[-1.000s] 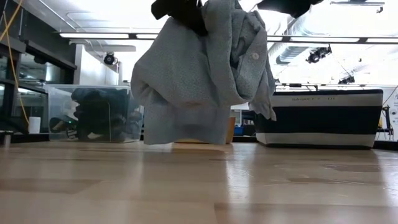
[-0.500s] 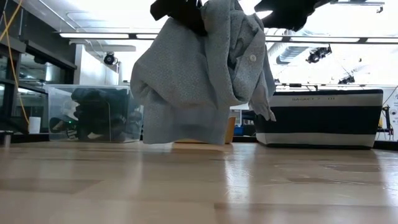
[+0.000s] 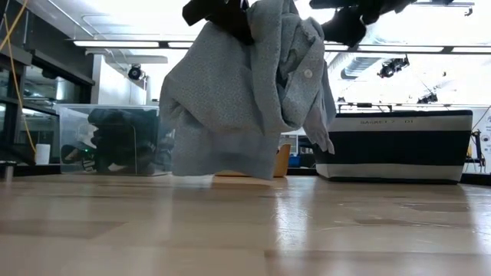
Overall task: Pick & Place Cloths
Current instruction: Put the white patterned shirt into the blue bin
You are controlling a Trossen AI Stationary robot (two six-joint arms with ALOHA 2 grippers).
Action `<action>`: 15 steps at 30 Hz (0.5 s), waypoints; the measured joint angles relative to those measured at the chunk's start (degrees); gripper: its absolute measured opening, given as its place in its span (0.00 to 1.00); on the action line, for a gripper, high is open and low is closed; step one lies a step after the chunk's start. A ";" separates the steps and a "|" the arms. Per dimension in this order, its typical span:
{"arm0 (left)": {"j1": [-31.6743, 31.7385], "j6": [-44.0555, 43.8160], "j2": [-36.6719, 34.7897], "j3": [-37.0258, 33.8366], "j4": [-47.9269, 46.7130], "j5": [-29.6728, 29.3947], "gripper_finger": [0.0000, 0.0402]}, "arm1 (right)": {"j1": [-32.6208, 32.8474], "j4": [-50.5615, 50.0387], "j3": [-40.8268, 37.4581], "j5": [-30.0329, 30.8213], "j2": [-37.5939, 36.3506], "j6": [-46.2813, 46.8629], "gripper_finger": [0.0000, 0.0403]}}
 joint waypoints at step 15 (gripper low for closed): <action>1.53 0.85 -0.02 0.02 4.08 -3.14 0.17 | 2.47 16.94 0.01 -4.84 16.02 -0.02 0.99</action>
